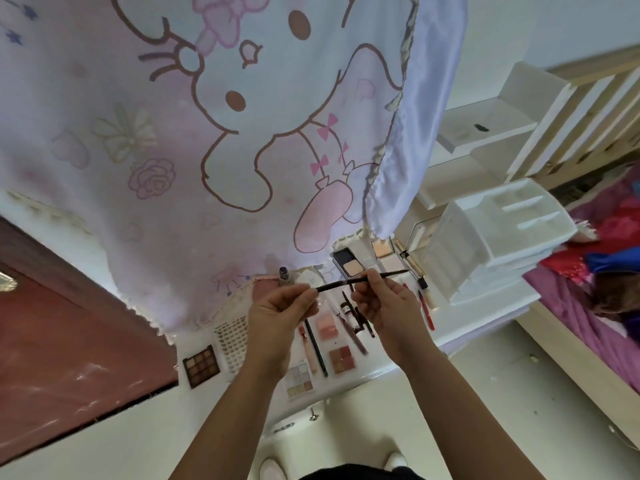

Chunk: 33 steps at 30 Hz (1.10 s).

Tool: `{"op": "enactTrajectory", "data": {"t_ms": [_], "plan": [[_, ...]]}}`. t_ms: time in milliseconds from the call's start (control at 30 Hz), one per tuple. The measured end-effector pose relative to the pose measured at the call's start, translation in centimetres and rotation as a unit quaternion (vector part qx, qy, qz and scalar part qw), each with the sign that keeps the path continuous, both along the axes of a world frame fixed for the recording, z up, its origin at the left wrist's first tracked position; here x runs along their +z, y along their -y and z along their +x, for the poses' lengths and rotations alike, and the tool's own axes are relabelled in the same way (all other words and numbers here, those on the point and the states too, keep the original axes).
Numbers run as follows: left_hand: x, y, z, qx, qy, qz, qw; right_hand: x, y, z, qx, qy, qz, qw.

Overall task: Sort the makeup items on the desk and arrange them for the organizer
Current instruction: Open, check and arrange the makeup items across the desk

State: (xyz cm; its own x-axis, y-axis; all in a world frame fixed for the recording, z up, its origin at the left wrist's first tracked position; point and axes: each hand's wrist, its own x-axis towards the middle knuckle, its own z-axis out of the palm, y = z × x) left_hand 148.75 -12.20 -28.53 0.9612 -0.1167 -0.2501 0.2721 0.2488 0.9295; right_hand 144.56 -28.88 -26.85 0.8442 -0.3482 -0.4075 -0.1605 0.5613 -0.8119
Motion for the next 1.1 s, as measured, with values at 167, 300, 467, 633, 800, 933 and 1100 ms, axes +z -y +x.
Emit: {"op": "enactTrajectory", "data": {"t_ms": [167,300,467,633,800,933,1100], "plan": [[0.2,4.1,-1.1,0.060,-0.145,-0.129,0.979,-2.7,5.0,-1.3,0.070,-0.019,-0.305,0.950],[0.7,5.9,-2.1,0.075,-0.137,-0.093,0.983,-5.0,8.3,-2.9,0.194,0.053,-0.597,0.777],[0.8,7.2,-3.6,0.072,-0.112,-0.047,0.990,-5.1,10.1,-3.6,0.250,0.071,-0.616,0.744],[1.0,7.9,-4.4,0.089,-0.105,-0.028,0.990,-4.4,11.4,-3.9,0.256,0.082,-0.616,0.740],[1.1,8.5,-4.6,0.080,-0.086,-0.003,0.993,-3.7,12.5,-4.2,0.272,0.093,-0.636,0.716],[0.8,8.9,-4.8,0.070,-0.075,0.022,0.994,-3.8,13.0,-4.3,0.284,0.102,-0.646,0.701],[0.7,8.6,-4.5,0.070,-0.069,0.038,0.994,-4.4,13.4,-4.5,0.268,0.081,-0.623,0.730]]}}
